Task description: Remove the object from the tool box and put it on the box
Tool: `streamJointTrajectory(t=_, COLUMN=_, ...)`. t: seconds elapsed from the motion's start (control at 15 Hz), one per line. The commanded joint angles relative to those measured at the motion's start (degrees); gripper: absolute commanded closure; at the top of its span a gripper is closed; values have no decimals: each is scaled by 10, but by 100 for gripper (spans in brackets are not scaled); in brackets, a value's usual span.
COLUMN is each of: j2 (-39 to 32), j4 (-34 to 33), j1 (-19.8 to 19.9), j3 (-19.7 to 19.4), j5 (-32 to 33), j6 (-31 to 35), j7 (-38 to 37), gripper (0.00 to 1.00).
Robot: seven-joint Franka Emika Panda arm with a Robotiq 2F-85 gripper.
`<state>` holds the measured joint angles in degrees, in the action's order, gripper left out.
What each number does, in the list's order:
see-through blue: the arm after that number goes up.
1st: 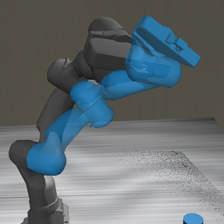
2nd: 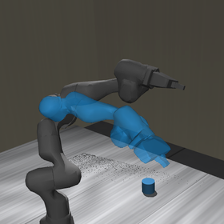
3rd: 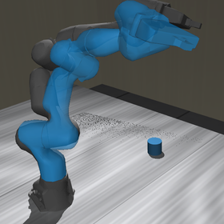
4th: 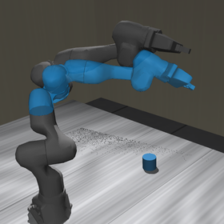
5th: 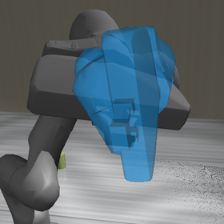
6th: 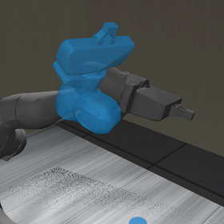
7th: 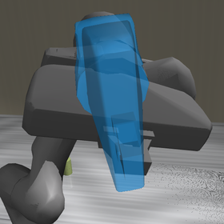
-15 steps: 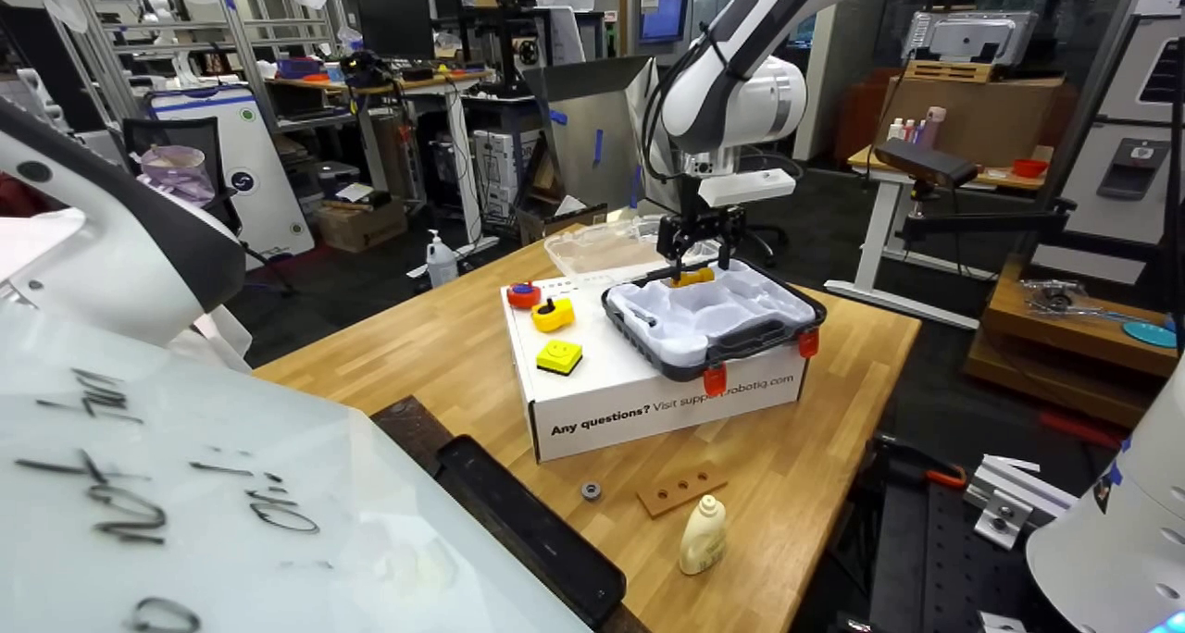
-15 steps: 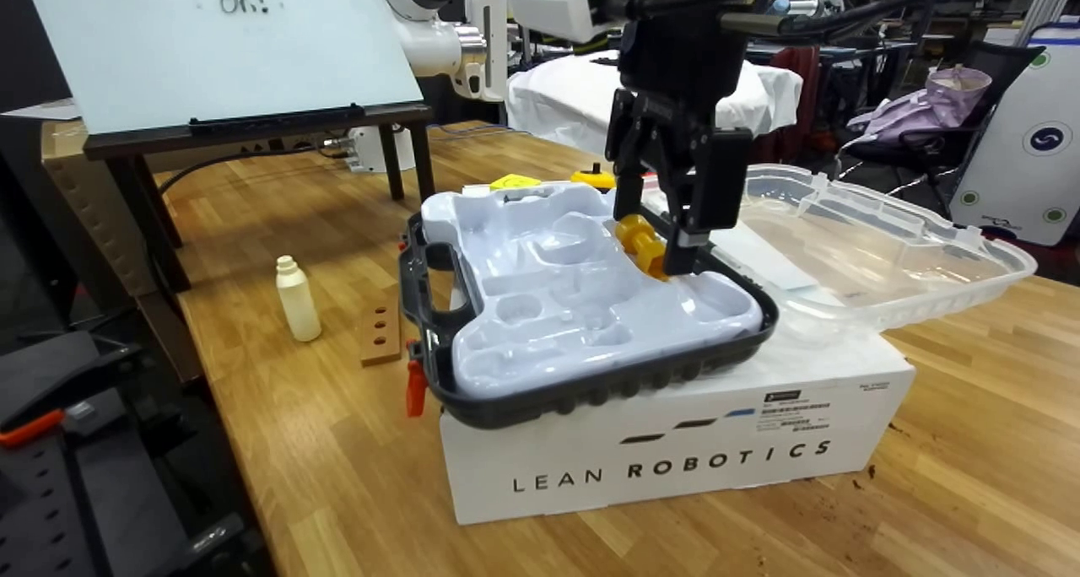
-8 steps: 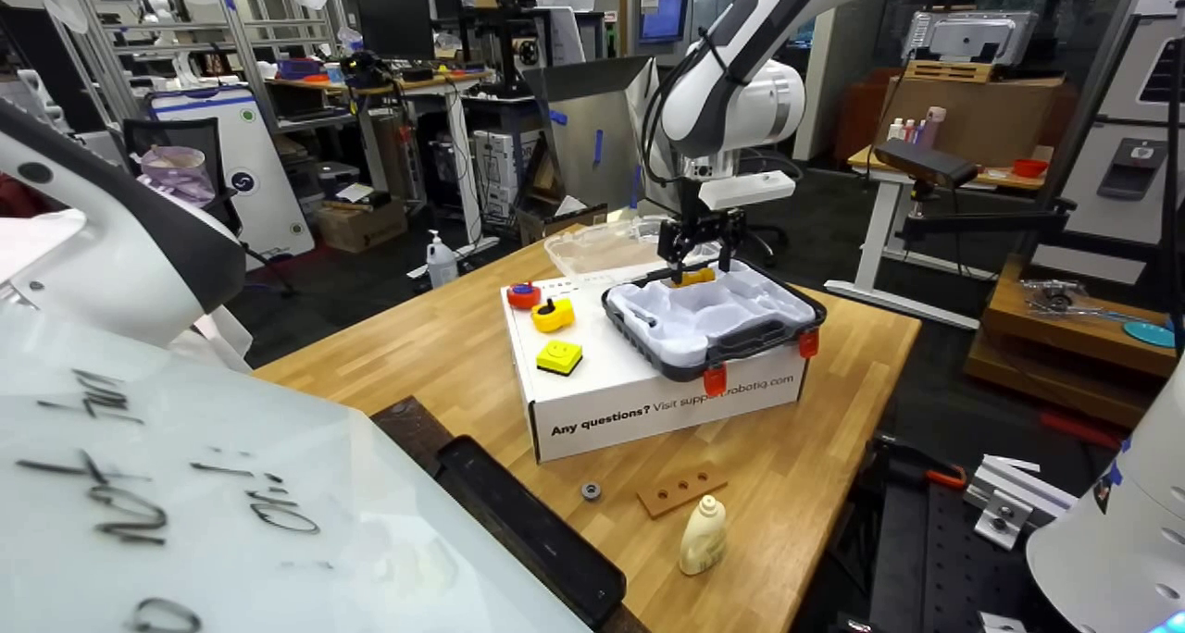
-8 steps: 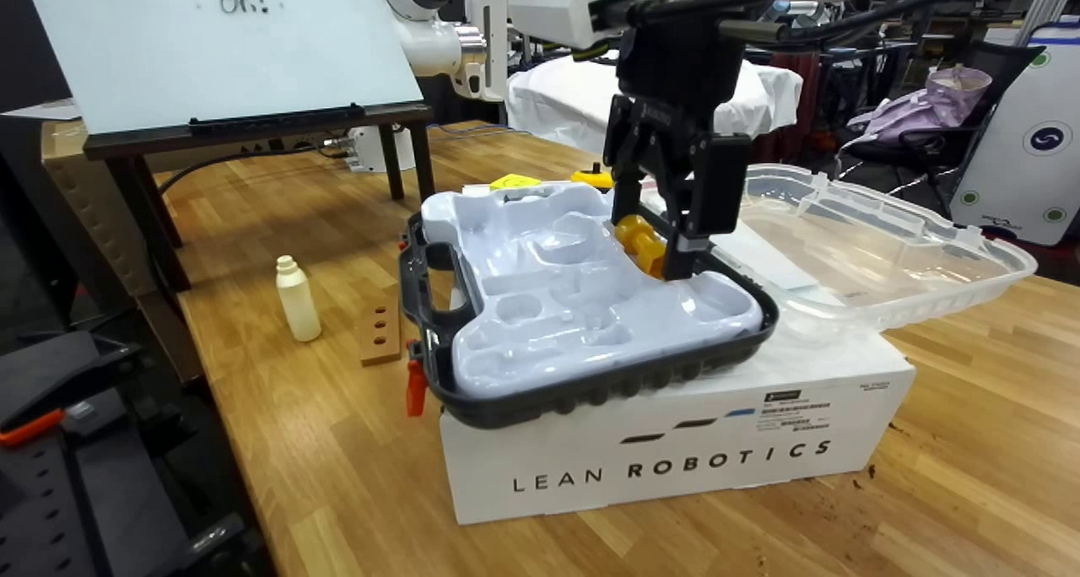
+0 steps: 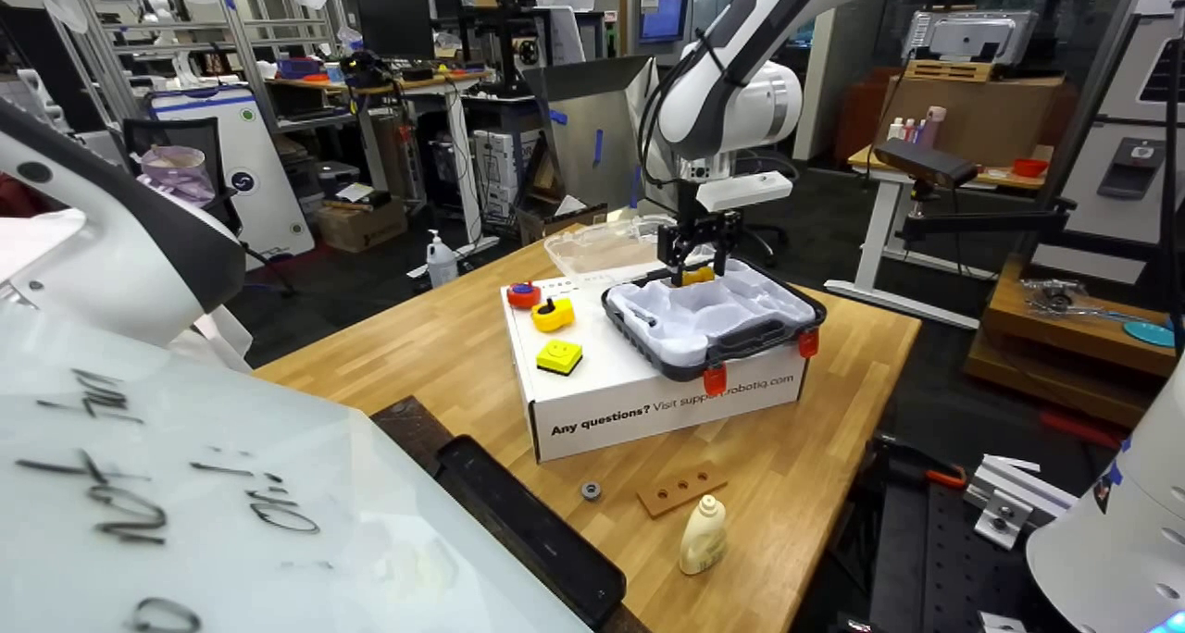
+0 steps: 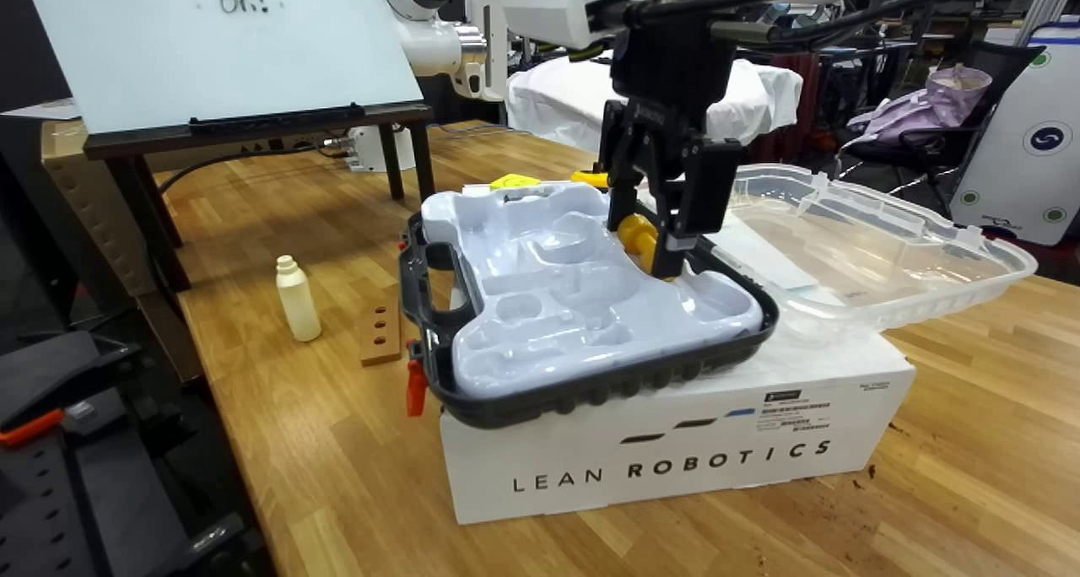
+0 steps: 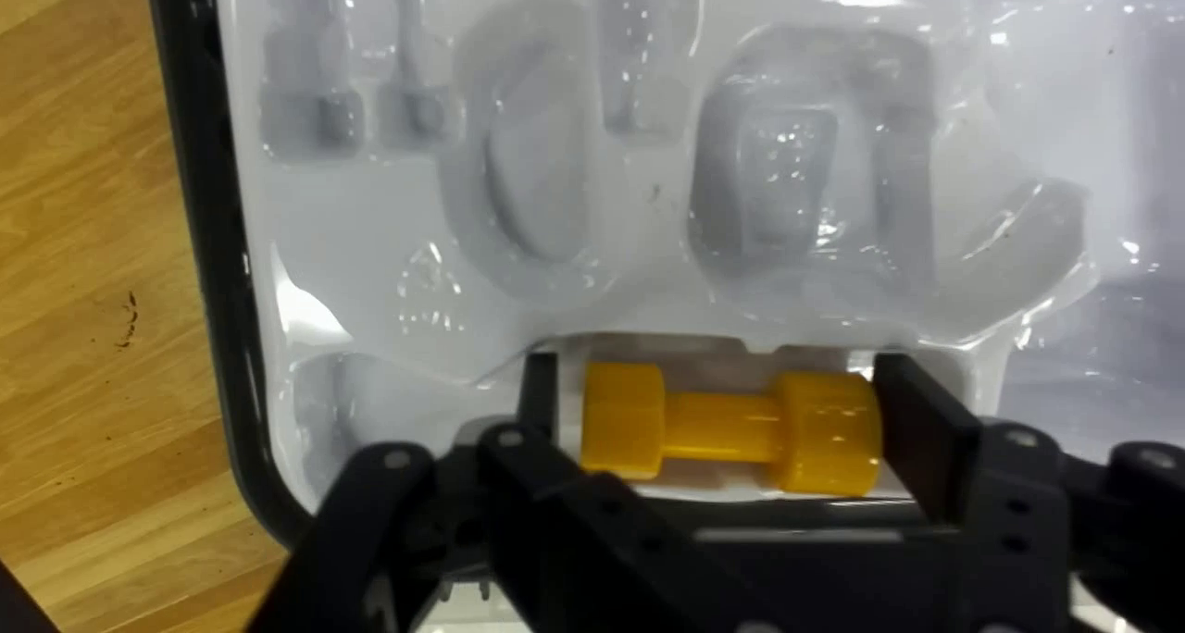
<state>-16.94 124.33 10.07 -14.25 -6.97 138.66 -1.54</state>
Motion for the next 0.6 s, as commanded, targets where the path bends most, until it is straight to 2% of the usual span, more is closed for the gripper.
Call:
streamJointTrajectory(t=0.0, j2=-3, j4=-8, j1=10, j3=13, j5=7, j6=-10, j7=-6, gripper=46)
streamJointTrajectory(t=0.13, j2=-3, j4=-7, j1=9, j3=14, j5=8, j6=-9, j7=-6, gripper=52)
streamJointTrajectory(t=0.53, j2=26, j4=10, j1=14, j3=15, j5=0, j6=-1, j7=10, gripper=52)
